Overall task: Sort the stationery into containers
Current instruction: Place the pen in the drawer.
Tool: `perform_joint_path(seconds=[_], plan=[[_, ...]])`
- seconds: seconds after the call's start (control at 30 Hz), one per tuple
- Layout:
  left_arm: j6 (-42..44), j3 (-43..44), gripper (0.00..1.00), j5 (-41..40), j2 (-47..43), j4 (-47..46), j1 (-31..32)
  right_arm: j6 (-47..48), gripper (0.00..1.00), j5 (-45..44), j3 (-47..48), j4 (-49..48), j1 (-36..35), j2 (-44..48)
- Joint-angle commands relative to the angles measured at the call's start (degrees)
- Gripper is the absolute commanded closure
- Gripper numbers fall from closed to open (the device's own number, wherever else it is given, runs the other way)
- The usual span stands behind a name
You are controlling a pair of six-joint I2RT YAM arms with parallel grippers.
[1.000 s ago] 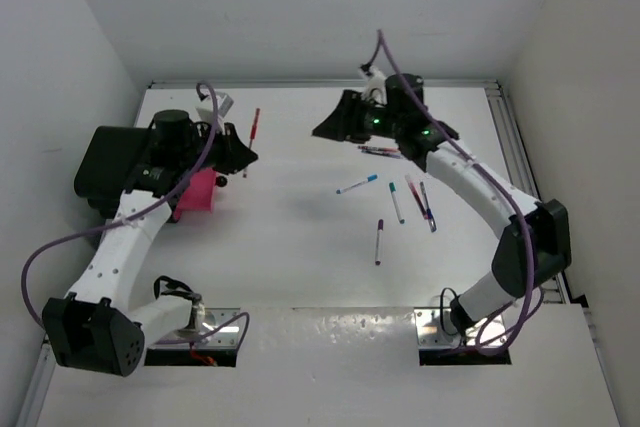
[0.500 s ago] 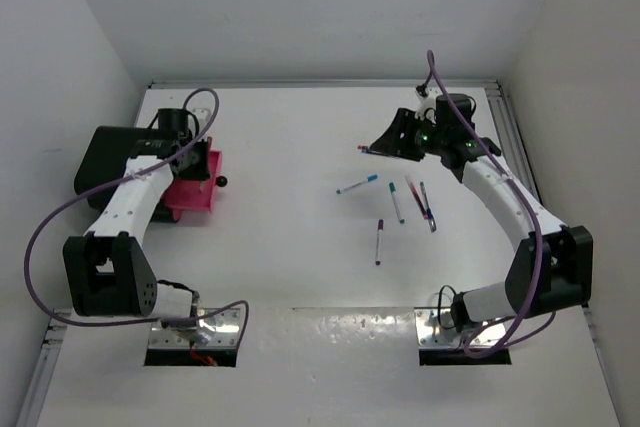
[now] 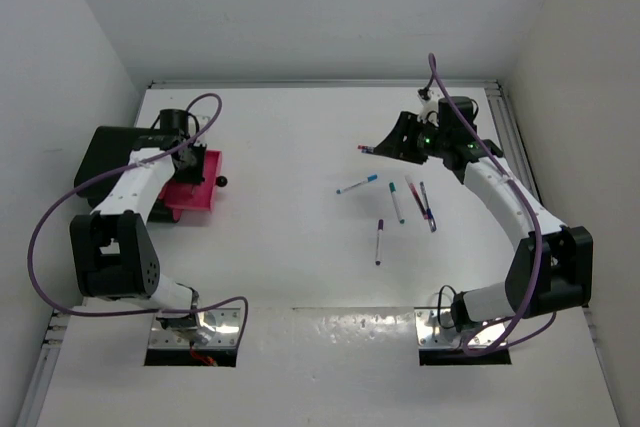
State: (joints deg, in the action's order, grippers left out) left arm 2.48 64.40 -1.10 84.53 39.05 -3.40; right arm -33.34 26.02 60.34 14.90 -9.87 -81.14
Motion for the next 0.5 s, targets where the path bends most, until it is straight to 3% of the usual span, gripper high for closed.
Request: perform_joint_path(seconds=[0.0,0.3,0.4,0.47], plan=[[1.82,2.31,0.97,0.66,0.37,-0.11,-0.82,1.17,0.49,0.7,-0.13,-0.75,0.29,1.6],[2.09,3.54,0.83,2.42,2.57,0.15,-1.52,1.17,0.48,0.17,-0.13,-0.83,0.46,0.99],[2.0,4.5,0.71,3.65,3.18,0.77,-1.79,2.05,0.47,-0.35,-0.04,-0.4,0.46,0.9],[1.83,5.82,0.56,4.88,3.18,1.29,-2.14,2.84,0.46,-1.14,-0.13,-0.22,0.46,0.99]])
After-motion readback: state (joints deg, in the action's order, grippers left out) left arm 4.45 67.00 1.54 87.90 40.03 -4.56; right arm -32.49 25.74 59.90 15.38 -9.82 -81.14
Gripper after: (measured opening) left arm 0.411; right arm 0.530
